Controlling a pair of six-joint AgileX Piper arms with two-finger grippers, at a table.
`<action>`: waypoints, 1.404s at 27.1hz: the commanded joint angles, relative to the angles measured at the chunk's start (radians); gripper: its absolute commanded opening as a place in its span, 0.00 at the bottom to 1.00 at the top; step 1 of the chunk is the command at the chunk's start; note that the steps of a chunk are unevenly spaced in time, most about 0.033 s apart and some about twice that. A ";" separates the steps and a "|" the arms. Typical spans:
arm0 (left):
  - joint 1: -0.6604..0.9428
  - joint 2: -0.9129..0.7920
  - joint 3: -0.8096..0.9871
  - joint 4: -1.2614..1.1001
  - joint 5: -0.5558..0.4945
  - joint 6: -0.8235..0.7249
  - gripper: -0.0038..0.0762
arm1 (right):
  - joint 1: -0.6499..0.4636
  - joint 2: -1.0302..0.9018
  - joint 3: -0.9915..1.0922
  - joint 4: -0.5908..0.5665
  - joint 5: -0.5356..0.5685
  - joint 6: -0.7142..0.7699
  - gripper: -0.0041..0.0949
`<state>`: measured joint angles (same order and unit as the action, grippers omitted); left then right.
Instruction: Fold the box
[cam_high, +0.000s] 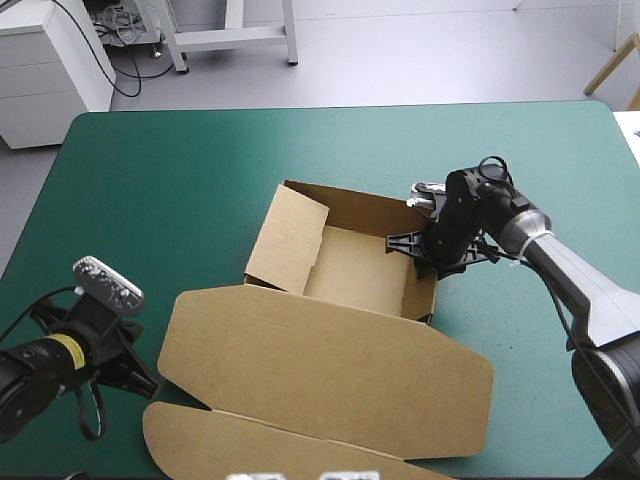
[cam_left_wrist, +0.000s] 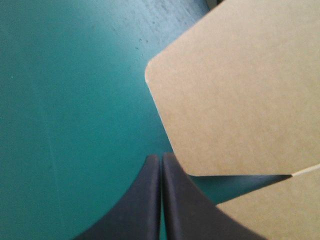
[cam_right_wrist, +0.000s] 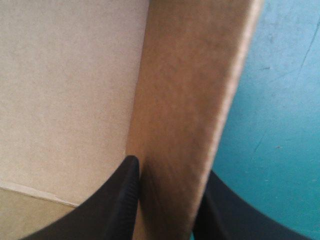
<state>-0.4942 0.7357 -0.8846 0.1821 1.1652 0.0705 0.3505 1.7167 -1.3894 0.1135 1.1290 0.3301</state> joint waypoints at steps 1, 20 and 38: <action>-0.002 -0.053 0.050 0.015 -0.071 -0.014 0.04 | -0.003 -0.037 -0.021 0.000 -0.024 0.012 0.29; -0.002 -0.192 0.356 0.010 -0.168 -0.179 0.04 | -0.048 -0.035 -0.091 -0.151 0.045 0.071 0.03; -0.002 -0.221 0.378 0.010 -0.163 -0.236 0.04 | -1.005 -0.024 -0.227 -0.209 0.065 -0.269 0.03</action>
<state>-0.4942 0.5086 -0.4825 0.1898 1.0418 -0.1558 -0.5701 1.7287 -1.5819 -0.0779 1.2037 0.1042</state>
